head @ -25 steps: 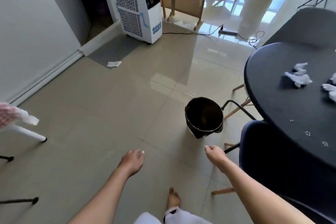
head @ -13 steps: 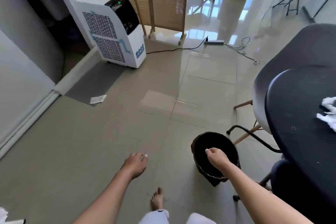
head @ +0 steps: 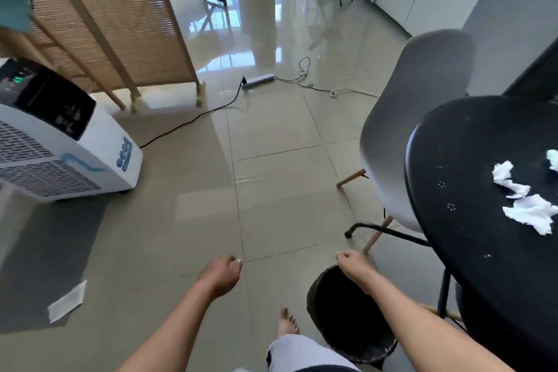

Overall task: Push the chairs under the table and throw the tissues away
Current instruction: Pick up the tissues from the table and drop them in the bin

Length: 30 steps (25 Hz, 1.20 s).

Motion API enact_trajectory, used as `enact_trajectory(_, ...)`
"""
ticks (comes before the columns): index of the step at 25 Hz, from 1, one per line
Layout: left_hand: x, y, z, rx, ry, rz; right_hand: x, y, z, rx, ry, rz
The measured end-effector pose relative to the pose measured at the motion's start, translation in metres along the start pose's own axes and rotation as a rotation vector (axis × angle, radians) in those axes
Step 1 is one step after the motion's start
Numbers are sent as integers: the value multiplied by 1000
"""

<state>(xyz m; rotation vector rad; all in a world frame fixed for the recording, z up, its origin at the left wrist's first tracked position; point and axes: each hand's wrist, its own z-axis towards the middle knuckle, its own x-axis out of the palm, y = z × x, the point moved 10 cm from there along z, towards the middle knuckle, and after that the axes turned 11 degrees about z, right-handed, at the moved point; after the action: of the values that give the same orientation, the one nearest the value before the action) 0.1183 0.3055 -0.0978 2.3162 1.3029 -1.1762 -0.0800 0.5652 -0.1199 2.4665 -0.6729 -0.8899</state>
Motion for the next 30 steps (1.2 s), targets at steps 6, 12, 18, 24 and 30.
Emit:
enact_trajectory(6,-83,-93,112,217,44,114,-49,60,48,99,-145,170)
enact_trajectory(12,-131,-213,188,518,106,357,-88,81,63,214,-388,433)
enact_trajectory(18,-140,-360,182,918,70,494,-101,67,26,293,-667,696)
enact_trajectory(24,-112,-484,91,1355,-1,449,-138,46,-11,242,-838,847)
enact_trajectory(30,-85,-552,37,1523,72,453,-218,32,-52,188,-1062,830)
